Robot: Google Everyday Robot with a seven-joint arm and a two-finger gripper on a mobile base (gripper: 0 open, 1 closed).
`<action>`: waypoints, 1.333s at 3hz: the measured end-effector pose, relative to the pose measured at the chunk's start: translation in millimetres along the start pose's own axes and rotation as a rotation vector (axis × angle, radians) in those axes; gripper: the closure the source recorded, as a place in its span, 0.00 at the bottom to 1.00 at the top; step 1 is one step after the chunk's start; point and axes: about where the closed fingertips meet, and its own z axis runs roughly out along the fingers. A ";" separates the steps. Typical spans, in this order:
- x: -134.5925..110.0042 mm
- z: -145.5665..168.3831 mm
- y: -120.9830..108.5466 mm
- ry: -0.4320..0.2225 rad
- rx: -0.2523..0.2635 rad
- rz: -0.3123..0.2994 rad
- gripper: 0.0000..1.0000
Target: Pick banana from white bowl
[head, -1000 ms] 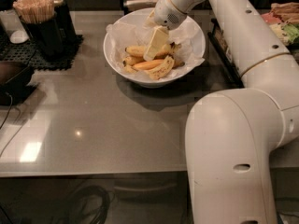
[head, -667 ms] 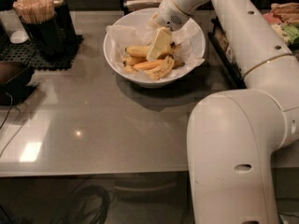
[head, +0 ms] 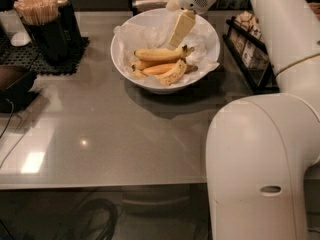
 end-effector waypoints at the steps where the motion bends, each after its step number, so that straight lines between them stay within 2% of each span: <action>1: -6.9 -14.1 -0.2 -0.016 0.016 -0.016 0.12; 3: -3.5 33.0 16.8 -0.065 -0.118 0.029 0.14; 4: -0.3 49.7 20.1 -0.074 -0.153 0.052 0.16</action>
Offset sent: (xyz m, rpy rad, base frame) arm -0.0138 0.0109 -0.0275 0.0498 0.1625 0.0748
